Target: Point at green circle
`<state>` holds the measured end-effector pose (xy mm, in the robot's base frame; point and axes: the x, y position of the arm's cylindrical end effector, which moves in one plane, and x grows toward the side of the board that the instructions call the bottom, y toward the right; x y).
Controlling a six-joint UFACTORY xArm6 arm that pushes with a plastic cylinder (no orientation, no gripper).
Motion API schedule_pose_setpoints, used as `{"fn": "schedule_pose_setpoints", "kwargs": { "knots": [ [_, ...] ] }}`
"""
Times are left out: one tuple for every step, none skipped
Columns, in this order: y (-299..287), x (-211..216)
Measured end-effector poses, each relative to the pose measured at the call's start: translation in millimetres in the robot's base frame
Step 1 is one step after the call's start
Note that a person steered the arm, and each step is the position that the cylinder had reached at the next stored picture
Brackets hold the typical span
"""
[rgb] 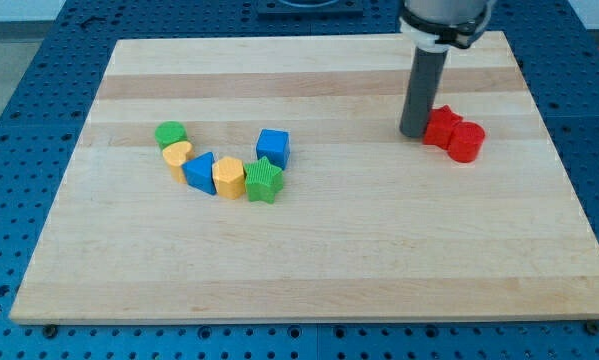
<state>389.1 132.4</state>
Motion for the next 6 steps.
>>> {"fn": "schedule_pose_setpoints", "kwargs": {
  "knots": [
    [9,-3],
    [0,-18],
    [-35,-53],
    [-72,-66],
    [-139,-67],
    [-213,-64]
  ]
}}
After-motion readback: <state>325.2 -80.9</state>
